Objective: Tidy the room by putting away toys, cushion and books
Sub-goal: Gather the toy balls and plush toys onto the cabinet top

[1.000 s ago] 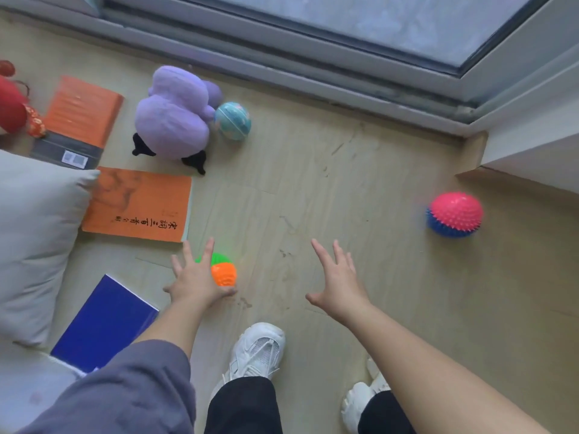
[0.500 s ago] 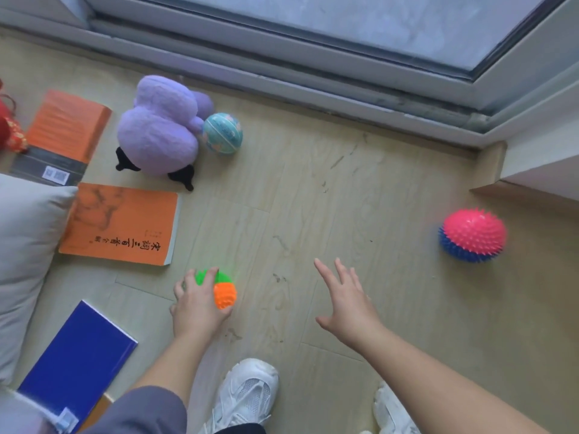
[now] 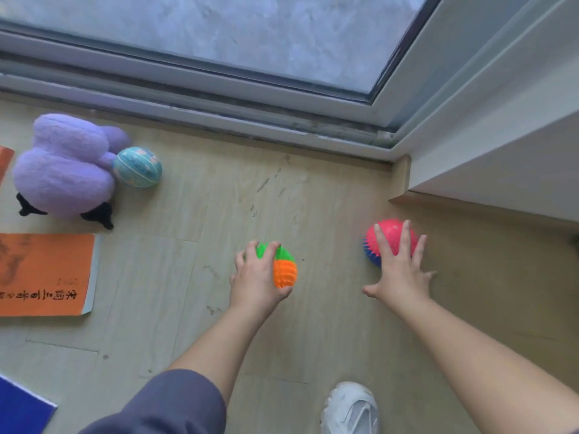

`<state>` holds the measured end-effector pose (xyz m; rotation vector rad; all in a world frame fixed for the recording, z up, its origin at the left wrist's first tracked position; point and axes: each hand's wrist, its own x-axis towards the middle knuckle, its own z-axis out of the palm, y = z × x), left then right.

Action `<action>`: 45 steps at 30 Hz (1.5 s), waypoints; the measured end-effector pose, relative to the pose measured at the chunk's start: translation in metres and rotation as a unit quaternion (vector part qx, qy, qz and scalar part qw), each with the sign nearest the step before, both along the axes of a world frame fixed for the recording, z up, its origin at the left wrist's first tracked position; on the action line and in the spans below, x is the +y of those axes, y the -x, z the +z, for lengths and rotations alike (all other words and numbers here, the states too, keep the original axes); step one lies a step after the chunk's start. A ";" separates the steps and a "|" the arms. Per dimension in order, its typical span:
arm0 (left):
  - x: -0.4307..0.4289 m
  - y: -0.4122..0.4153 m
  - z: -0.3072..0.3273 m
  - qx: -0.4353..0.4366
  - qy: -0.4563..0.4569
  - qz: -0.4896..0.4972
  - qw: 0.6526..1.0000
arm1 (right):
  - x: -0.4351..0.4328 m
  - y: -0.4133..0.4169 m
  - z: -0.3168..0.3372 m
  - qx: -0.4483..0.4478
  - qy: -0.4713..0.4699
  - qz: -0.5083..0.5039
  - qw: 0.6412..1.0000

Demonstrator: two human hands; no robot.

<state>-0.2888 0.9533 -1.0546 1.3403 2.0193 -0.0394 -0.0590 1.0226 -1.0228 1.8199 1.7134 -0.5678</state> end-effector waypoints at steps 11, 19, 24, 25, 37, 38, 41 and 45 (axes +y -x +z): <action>0.026 -0.042 -0.028 -0.049 -0.048 -0.039 0.997 | 0.038 -0.026 -0.049 0.013 -0.018 -0.027 0.999; 0.038 -0.041 -0.043 -0.052 -0.061 -0.070 0.994 | 0.036 -0.031 -0.079 0.027 -0.106 -0.027 0.994; 0.039 -0.032 -0.025 -0.040 -0.033 -0.088 0.995 | 0.023 -0.032 -0.061 0.058 -0.087 -0.040 0.994; 0.038 -0.029 -0.011 -0.039 -0.027 -0.087 0.995 | 0.015 -0.030 -0.048 0.059 -0.081 -0.038 0.994; 0.037 0.003 0.254 -0.062 -0.032 -0.106 0.992 | -0.018 0.028 0.228 0.129 -0.100 -0.047 0.986; 0.033 0.006 0.292 -0.063 -0.040 -0.103 0.992 | -0.025 0.034 0.266 0.133 -0.104 -0.053 0.984; 0.016 0.010 0.380 -0.082 -0.049 -0.096 0.991 | -0.051 0.046 0.361 0.157 -0.120 -0.070 0.978; -0.018 0.011 0.479 -0.073 -0.053 -0.101 0.991 | -0.092 0.039 0.477 0.159 -0.127 -0.089 0.975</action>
